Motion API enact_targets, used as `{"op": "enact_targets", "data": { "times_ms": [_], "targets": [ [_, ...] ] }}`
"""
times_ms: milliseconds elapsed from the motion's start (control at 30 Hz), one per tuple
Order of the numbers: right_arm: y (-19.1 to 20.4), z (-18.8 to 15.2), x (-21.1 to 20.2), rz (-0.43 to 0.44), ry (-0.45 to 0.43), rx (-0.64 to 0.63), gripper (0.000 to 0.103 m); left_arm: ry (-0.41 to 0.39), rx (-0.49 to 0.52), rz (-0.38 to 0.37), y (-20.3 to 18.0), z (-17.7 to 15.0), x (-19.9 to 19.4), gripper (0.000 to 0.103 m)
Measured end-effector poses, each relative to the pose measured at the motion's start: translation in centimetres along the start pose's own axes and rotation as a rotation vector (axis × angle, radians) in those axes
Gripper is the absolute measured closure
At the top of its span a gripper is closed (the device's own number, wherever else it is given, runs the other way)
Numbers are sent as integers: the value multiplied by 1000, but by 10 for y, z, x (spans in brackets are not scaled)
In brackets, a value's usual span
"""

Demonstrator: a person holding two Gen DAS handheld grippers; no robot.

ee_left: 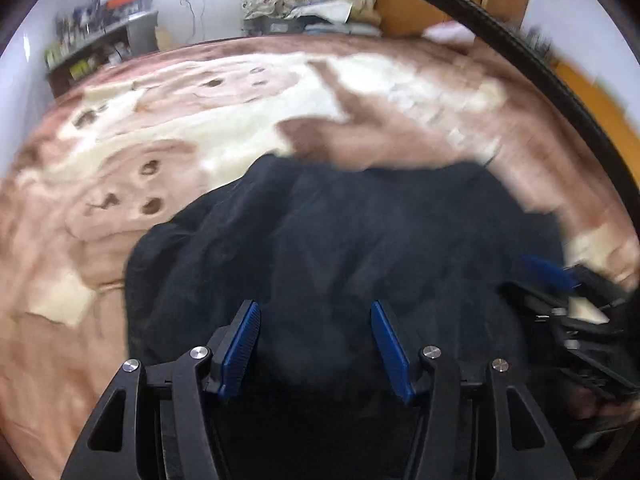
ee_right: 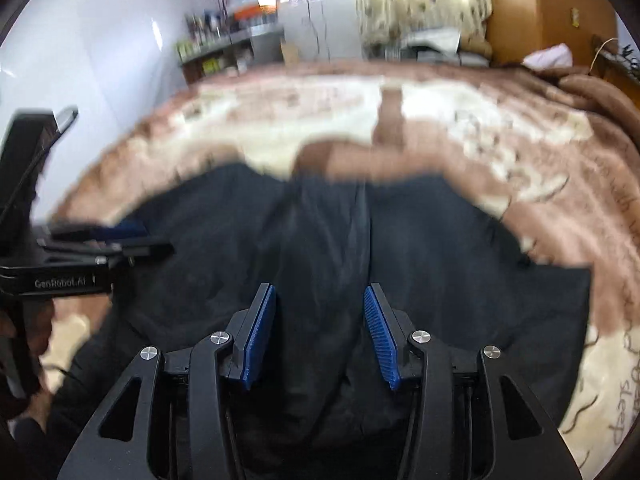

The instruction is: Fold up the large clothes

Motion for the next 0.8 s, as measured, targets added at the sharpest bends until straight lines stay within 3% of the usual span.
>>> {"op": "enact_targets", "data": {
  "times_ms": [100, 267, 333, 600, 700, 800],
  "targets": [
    [-10, -19, 5, 13, -4, 19, 56, 29, -46, -37, 11, -14, 16, 45],
    [-1, -34, 15, -32, 36, -78, 56, 23, 3, -48, 9, -29, 28, 45],
    [-1, -37, 16, -37, 38, -74, 56, 41, -57, -67, 15, -31, 36, 45],
    [-2, -15, -9, -27, 23, 0, 56, 21, -95, -67, 19, -24, 22, 45],
    [-9, 4, -37, -80, -85, 22, 55, -58, -25, -17, 17, -19, -1, 45],
    [-16, 11, -38, -172, -92, -17, 55, -91, 22, 55, 13, -17, -7, 45]
  ]
}}
Point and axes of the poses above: each gripper's, at about its wrist camera, not at the fingertips, and x roughly the way its jaws point, y to its left, z to its top, the point moved 2 cm from there along x, roughly the way its jaws point, and after that the axes turned 12 degrees about -y, right-handed, at the moved point
